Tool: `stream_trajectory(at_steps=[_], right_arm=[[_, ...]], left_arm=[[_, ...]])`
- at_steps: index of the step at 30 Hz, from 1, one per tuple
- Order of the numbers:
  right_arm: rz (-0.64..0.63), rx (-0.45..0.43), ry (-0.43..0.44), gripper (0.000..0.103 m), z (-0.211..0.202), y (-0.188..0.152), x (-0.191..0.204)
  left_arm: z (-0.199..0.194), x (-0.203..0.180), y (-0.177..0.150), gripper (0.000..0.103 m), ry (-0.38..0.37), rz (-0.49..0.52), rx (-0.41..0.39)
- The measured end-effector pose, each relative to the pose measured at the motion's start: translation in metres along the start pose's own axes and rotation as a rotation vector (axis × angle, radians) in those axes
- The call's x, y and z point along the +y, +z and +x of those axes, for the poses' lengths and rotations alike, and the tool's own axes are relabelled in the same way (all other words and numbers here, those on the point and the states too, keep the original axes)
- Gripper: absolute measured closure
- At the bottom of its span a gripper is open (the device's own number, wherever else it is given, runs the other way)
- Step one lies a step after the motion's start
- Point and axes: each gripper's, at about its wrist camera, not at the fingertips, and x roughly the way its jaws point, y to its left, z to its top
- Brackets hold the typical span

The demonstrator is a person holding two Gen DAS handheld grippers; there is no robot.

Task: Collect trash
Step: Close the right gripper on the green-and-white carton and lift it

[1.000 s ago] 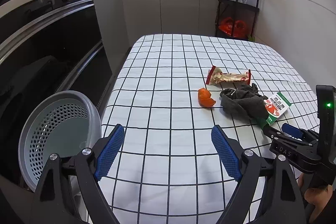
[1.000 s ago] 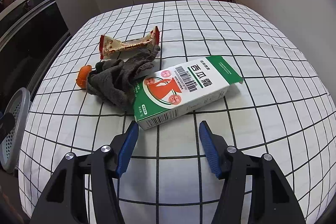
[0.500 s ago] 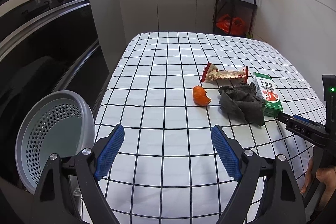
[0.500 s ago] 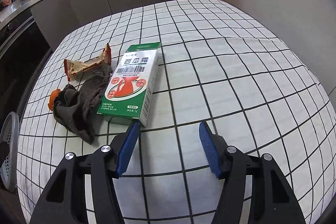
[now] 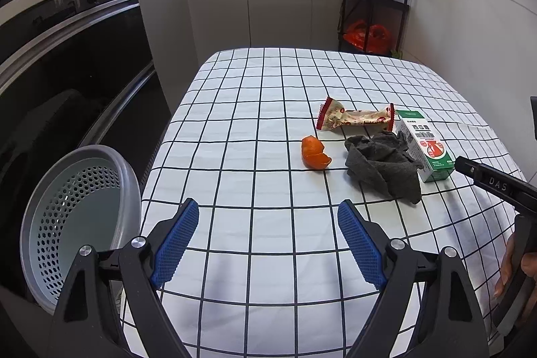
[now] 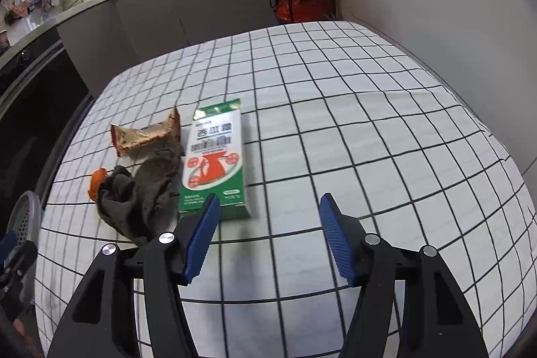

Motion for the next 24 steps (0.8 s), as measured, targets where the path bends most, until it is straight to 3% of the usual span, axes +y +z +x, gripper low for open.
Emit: stream_trajectory(at_steps=[7, 19, 21, 24], right_arm=[[-0.077, 0.027, 0.024, 0.042, 0.018, 0.002, 0.026], [-0.061, 0.088, 0.052, 0.042, 0.049, 0.012, 0.033], [-0.059, 0.087, 0.056, 0.052, 0.050, 0.012, 0.033], [-0.049, 0.082, 0.071, 0.052, 0.047, 0.013, 0.030]], left_arm=[[0.005, -0.008, -0.001, 0.020, -0.002, 0.011, 0.007], [0.013, -0.017, -0.001, 0.020, -0.017, -0.001, 0.030], [0.016, -0.019, -0.002, 0.020, -0.029, -0.010, 0.040], [0.019, -0.024, -0.002, 0.020, -0.035, -0.019, 0.049]])
